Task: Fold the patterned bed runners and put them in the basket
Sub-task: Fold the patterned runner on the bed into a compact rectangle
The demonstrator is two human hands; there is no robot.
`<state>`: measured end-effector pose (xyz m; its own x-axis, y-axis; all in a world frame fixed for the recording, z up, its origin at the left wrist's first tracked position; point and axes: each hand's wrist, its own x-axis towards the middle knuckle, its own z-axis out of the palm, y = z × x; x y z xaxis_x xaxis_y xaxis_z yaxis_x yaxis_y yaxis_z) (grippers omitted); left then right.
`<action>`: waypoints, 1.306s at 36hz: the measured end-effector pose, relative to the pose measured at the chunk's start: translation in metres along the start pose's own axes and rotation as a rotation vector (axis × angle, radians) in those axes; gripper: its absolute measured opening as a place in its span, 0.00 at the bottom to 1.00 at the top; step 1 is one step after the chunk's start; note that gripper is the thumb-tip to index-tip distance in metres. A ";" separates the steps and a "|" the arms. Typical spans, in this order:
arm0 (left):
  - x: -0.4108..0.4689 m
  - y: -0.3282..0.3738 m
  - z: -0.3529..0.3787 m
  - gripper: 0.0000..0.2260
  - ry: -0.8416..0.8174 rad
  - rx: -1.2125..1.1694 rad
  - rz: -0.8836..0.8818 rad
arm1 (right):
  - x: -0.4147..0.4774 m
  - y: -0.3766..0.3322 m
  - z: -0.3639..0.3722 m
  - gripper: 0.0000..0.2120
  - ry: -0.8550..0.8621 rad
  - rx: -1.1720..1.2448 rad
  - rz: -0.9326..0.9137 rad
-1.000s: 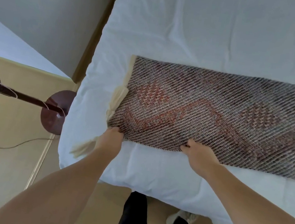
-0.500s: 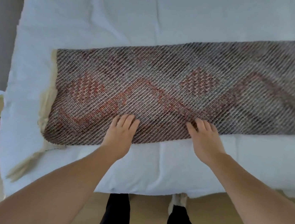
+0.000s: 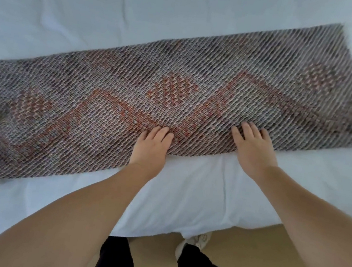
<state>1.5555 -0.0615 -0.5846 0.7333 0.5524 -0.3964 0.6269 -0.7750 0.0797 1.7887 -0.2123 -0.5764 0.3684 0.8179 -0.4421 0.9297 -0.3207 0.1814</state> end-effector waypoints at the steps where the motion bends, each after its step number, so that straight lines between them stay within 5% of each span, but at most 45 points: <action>1: 0.004 0.005 0.000 0.26 -0.020 -0.015 -0.030 | 0.003 0.006 0.002 0.29 0.000 0.020 -0.026; 14: -0.035 0.030 -0.006 0.29 -0.218 -0.047 -0.100 | -0.017 0.034 0.010 0.30 -0.162 0.116 -0.256; 21: -0.009 0.048 -0.007 0.33 -0.099 -0.108 0.056 | -0.008 0.043 0.003 0.38 -0.170 0.161 -0.300; 27: 0.033 0.072 -0.005 0.39 -0.158 -0.128 0.205 | 0.015 0.056 0.002 0.31 -0.136 0.142 -0.211; 37: 0.080 0.119 -0.011 0.32 0.001 -0.130 0.052 | 0.050 0.086 0.004 0.35 -0.048 0.087 -0.175; 47: 0.141 0.229 -0.013 0.32 0.119 -0.158 -0.184 | 0.113 0.191 0.018 0.35 0.117 0.083 -0.319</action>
<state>1.8060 -0.1567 -0.6105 0.6231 0.7192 -0.3076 0.7791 -0.6056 0.1621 2.0076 -0.1896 -0.6071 0.0604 0.9308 -0.3605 0.9970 -0.0739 -0.0238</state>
